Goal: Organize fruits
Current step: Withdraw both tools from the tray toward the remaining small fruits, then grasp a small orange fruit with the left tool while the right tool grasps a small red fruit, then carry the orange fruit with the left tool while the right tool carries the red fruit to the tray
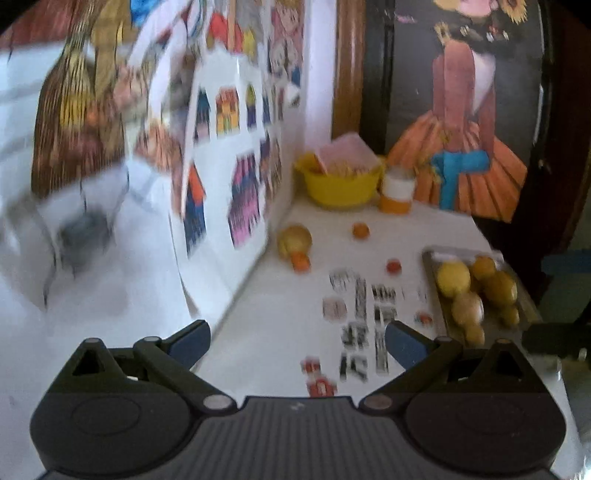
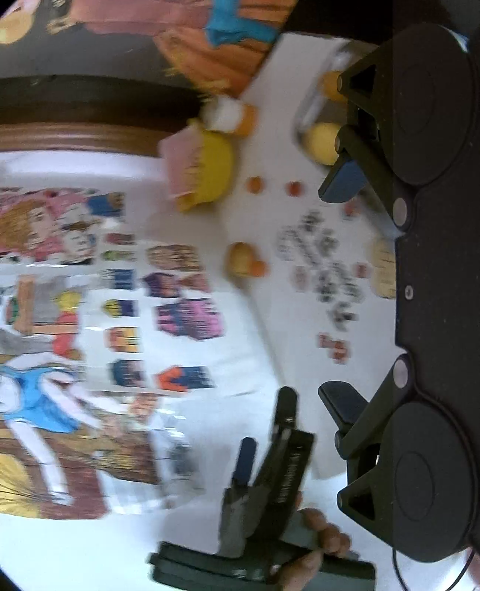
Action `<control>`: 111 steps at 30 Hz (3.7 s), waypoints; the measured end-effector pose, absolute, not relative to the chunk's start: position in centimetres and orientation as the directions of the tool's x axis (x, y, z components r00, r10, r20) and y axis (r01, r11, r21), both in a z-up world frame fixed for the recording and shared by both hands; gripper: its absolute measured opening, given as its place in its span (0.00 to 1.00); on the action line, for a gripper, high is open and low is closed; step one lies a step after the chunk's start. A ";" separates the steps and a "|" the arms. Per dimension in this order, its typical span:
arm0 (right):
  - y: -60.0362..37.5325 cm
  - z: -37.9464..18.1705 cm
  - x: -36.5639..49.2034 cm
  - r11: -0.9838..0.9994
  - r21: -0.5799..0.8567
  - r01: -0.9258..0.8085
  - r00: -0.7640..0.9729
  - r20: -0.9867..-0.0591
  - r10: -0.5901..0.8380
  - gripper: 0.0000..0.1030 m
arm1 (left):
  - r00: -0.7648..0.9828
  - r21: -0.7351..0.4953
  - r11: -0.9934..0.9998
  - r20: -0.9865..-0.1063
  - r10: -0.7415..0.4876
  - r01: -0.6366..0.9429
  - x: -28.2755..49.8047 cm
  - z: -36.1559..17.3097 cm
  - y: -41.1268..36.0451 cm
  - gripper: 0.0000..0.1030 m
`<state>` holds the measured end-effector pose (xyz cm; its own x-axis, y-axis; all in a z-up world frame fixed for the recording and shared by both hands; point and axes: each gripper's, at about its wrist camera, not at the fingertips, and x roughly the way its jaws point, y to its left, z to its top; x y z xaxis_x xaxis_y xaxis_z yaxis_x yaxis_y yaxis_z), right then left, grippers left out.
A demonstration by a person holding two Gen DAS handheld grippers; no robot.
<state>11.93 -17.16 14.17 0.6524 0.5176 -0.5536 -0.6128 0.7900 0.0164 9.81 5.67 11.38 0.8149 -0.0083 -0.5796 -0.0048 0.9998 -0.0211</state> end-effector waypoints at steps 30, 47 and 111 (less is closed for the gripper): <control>-17.9 4.0 38.1 0.846 0.413 -0.336 0.375 -0.765 0.523 0.90 | 0.782 0.004 0.999 -0.622 -0.036 0.049 30.7 1.4 2.9 0.99; -17.6 0.0 40.2 0.880 0.376 -0.291 0.360 -0.809 0.465 0.63 | 0.766 -0.055 0.998 -0.642 -0.031 -0.005 33.3 -0.6 4.2 0.67; -31.6 6.1 22.3 0.871 0.349 -0.346 0.528 -0.695 0.488 0.22 | 0.676 -0.166 0.920 -0.634 -0.375 0.355 19.4 2.5 -11.5 0.27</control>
